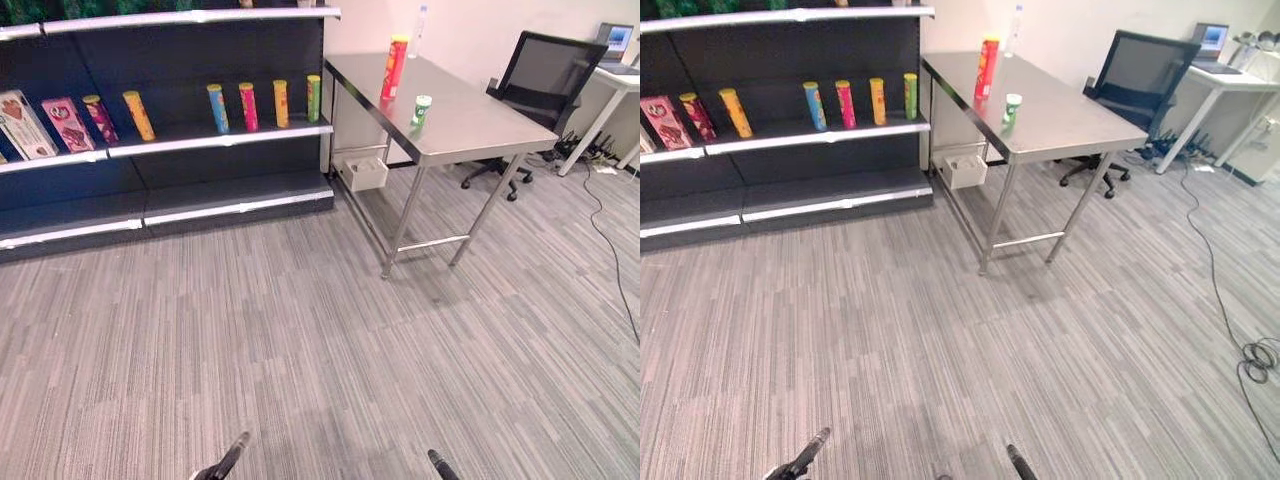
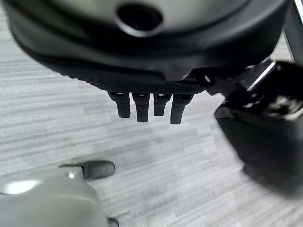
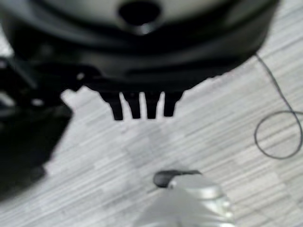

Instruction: Put the goods on the table back onto the shelves and tidy them up.

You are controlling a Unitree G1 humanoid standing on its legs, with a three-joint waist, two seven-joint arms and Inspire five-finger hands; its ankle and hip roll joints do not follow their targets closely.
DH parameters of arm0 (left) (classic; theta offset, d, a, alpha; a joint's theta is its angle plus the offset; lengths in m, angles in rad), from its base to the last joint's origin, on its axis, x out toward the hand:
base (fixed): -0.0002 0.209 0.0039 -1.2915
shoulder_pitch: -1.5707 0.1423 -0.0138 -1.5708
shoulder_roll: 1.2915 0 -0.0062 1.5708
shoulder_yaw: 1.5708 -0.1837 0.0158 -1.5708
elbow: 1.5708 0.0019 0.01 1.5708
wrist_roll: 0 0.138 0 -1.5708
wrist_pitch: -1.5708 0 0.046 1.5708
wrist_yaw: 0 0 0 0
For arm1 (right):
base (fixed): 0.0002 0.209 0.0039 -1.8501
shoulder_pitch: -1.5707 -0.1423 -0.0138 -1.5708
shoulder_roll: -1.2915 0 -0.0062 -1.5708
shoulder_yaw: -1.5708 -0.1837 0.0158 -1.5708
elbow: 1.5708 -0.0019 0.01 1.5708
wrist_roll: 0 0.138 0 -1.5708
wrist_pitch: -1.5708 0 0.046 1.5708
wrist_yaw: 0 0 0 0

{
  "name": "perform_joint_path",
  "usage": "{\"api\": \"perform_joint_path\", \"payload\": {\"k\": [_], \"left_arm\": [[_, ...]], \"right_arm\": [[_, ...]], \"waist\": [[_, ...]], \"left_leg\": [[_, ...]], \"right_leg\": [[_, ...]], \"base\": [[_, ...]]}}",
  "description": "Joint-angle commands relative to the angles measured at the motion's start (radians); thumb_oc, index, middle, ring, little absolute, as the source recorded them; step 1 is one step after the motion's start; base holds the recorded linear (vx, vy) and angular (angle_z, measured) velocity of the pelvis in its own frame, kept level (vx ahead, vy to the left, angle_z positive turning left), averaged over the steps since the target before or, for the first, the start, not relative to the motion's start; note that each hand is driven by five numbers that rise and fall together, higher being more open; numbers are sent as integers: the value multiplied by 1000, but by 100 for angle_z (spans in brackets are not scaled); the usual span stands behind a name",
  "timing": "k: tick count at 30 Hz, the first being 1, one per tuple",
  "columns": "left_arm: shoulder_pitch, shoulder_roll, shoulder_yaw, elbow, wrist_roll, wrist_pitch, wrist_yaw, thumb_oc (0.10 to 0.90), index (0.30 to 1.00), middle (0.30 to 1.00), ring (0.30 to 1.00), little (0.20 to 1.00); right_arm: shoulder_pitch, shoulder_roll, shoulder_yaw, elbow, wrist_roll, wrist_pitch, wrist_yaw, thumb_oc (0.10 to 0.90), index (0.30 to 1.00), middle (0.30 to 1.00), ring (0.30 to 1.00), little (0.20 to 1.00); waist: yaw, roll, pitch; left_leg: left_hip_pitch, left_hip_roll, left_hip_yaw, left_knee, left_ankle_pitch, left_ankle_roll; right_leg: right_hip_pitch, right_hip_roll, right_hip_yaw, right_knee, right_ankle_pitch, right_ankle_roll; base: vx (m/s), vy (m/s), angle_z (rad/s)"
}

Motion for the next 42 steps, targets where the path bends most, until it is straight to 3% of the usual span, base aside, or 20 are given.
{"api": "perform_joint_path", "payload": {"k": [1, 14, 18, 19, 21, 23, 24, 26, 29, 30, 31, 33, 34, 35, 36, 37, 38, 40, 41, 42], "left_arm": [[-62, 12, 7, -16, -2, -52, 8, 800, 900, 900, 900, 900], [-74, 5, 11, 2, -24, -41, 16, 800, 900, 900, 900, 900], [-73, 3, 15, -2, -47, -43, 18, 800, 900, 900, 900, 900], [-79, 7, 13, -21, -58, -41, 17, 800, 900, 900, 900, 900], [-79, 9, 10, -43, -69, -40, 24, 800, 900, 900, 900, 900], [-68, -1, 21, -50, -83, -38, 20, 800, 900, 900, 900, 900], [-57, -5, 23, -48, -78, -37, 21, 800, 900, 900, 900, 900], [-53, -1, 16, -47, -66, -41, 19, 800, 900, 900, 900, 900], [-34, 0, 32, -44, -60, -41, 13, 800, 900, 900, 900, 900], [-22, 1, 40, -40, -52, -38, 9, 800, 900, 900, 900, 900], [-22, 1, 40, -40, -52, -38, 9, 800, 900, 900, 900, 900], [-18, 14, 53, -22, -29, -33, 5, 800, 900, 900, 900, 900], [-18, 14, 53, -22, -29, -33, 5, 800, 900, 900, 900, 900], [-26, 29, 62, -21, -33, -28, 5, 800, 900, 900, 900, 900], [-26, 29, 62, -21, -33, -28, 5, 800, 900, 900, 900, 900], [-33, 41, 63, -21, -36, -28, 9, 800, 900, 900, 900, 900], [-33, 41, 63, -21, -36, -28, 9, 800, 900, 900, 900, 900], [-38, 50, 59, -18, -28, -27, 12, 800, 900, 900, 900, 900], [-50, 51, 51, -31, -33, -34, 7, 800, 900, 900, 900, 900], [-50, 51, 52, -31, -33, -34, 7, 800, 900, 900, 900, 900]], "right_arm": [[-48, -44, -8, -41, 15, -34, -20, 800, 900, 900, 900, 900], [-57, -51, 13, -72, 7, -29, -18, 800, 900, 900, 900, 900], [-59, -50, 20, -95, 28, -37, -18, 800, 900, 900, 900, 900], [-55, -57, 23, -117, 35, -40, -18, 800, 900, 900, 900, 900], [-48, -66, 23, -141, 47, -36, -23, 800, 900, 900, 900, 900], [-40, -68, 17, -147, 48, -33, -20, 800, 900, 900, 900, 900], [-42, -71, 19, -147, 42, -35, -23, 800, 900, 900, 900, 900], [-52, -77, 18, -140, 26, -45, -32, 800, 900, 900, 900, 900], [-42, -72, 12, -159, 12, -42, -21, 800, 900, 900, 900, 900], [-29, -66, 12, -160, -8, -37, -14, 800, 900, 900, 900, 900], [-28, -66, 13, -160, -8, -37, -14, 800, 900, 900, 900, 900], [-21, -57, 7, -149, -30, -31, -3, 800, 900, 900, 900, 900], [-21, -57, 7, -149, -30, -31, -3, 800, 900, 900, 900, 900], [-29, -58, 8, -151, -33, -29, 1, 800, 900, 900, 900, 900], [-29, -58, 8, -151, -33, -29, 1, 800, 900, 900, 900, 900], [-40, -58, 2, -148, -28, -28, -4, 800, 900, 900, 900, 900], [-40, -58, 2, -148, -28, -28, -4, 800, 900, 900, 900, 900], [-49, -55, 0, -148, -18, -31, -11, 800, 900, 900, 900, 900], [-47, -58, -1, -127, -6, -33, -9, 800, 900, 900, 900, 900], [-47, -58, -1, -127, -6, -34, -9, 800, 900, 900, 900, 900]], "waist": [[-15, -18, 31], [-10, -28, 58], [-1, -45, 94], [9, -65, 140], [11, -73, 160], [22, -65, 145], [42, -43, 132], [73, -39, 129], [78, -24, 97], [80, -15, 79], [80, -17, 79], [83, -41, 57], [83, -40, 57], [78, -49, 65], [78, -49, 65], [66, -33, 85], [66, -33, 84], [48, -3, 105], [6, 23, 120], [1, 22, 124]], "left_leg": [[15, 10, 7, -34, -24, -77], [-11, 23, 3, -11, -28, -78], [-91, 31, -1, 145, -69, -86], [-215, 47, -4, 384, -25, -95], [-328, 46, 25, 545, -17, -65], [-332, 24, 45, 401, -37, -57], [-362, 31, 44, 223, 52, -80], [-408, 10, 16, -10, 115, -110], [-401, 30, 65, -34, 162, -112], [-379, 31, 56, -28, 229, -114], [-378, 30, 57, -29, 229, -114], [-337, 5, 69, 9, 193, -82], [-337, 6, 69, 9, 193, -82], [-291, -17, 76, 20, 151, -51], [-291, -17, 76, 20, 150, -51], [-233, -20, 79, 9, 121, -23], [-233, -20, 79, 9, 121, -23], [-177, -9, 71, -12, 97, -10], [-98, -18, 18, -29, 59, -7], [-93, -20, 13, -28, 57, -7]], "right_leg": [[102, -36, -7, -119, -9, 121], [69, -31, -3, -84, -19, 113], [43, -28, 3, -34, -42, 92], [55, -31, 4, -13, -54, 68], [70, -23, 4, 12, -80, 41], [104, -18, 9, -12, -96, 51], [141, 5, 16, -36, -114, 58], [230, 9, 53, -63, -159, 61], [290, -1, 90, -74, -189, 75], [295, -18, 98, -45, -202, 82], [295, -19, 98, -44, -203, 82], [263, -89, 106, 84, -123, 135], [262, -89, 106, 84, -123, 135], [179, -123, 132, 274, 54, 169], [178, -123, 132, 274, 54, 168], [69, -149, 121, 468, 181, 151], [69, -149, 121, 468, 182, 151], [-37, -139, 109, 576, 161, 123], [-151, -53, 77, 475, -11, 97], [-144, -56, 73, 476, -16, 97]], "base": [[27, -26, 4], [7, -46, 0], [-25, -126, 5], [21, -237, 3], [154, -204, 41], [387, 25, 16], [521, 88, -25], [657, 121, -30], [606, 204, -33], [499, 229, -88], [610, 310, -96], [451, 219, -80], [350, 190, -61], [218, 127, -40], [414, 290, -41], [196, 163, -10], [287, 232, -12], [390, 202, -6], [502, 188, 0], [526, 134, 17]]}}
